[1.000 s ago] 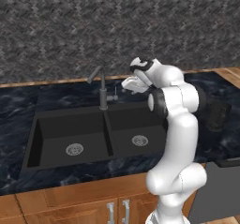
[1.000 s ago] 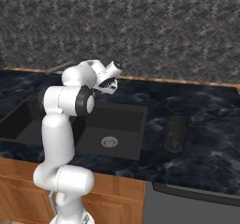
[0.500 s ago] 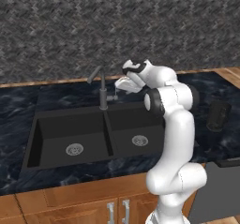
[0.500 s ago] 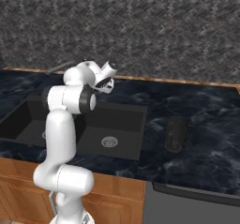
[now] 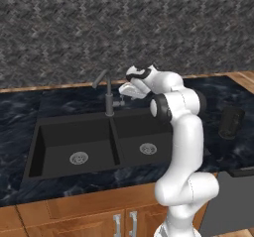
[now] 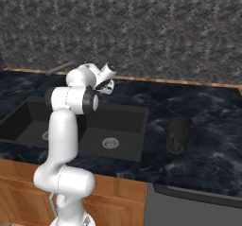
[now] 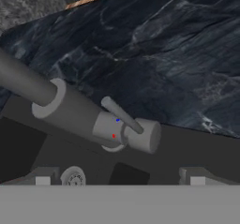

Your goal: Turn on the sink faucet and place the jug under the water for a few seconds to fill it up.

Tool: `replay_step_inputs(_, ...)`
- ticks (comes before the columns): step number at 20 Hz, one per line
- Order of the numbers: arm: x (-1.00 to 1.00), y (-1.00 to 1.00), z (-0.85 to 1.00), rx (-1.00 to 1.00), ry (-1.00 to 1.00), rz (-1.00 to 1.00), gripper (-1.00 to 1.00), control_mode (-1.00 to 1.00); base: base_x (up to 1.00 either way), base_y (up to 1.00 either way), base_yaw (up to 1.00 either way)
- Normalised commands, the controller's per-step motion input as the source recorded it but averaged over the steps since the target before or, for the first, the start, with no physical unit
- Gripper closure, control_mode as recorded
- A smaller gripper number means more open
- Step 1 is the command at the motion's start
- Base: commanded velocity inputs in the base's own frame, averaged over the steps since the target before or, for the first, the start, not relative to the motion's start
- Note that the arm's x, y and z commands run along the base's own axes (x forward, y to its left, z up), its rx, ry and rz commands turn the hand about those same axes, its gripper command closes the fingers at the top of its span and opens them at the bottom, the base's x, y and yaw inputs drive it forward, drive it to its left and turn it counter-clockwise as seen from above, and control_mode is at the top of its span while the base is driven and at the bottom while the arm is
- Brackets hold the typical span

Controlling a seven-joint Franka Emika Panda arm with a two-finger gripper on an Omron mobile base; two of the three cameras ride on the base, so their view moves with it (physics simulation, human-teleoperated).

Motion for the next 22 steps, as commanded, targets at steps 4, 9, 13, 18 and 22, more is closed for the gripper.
replay_step_inputs(4,0.15,0.01,-0.16,-0.03,-0.09,-0.05,-1.0,-1.0,0.0,0.0,0.0)
replay_step_inputs(9,0.12,0.01,-0.19,-0.03,-0.1,-0.05,-1.0,-1.0,0.0,0.0,0.0)
replay_step_inputs(13,0.11,0.03,-0.17,-0.01,-0.06,-0.06,-1.0,-1.0,0.0,0.0,0.0)
replay_step_inputs(18,0.15,0.07,-0.05,0.0,-0.02,-0.07,-1.0,-1.0,0.0,0.0,0.0)
replay_step_inputs(22,0.19,0.01,0.0,0.0,-0.01,-0.09,-1.0,-1.0,0.0,0.0,0.0)
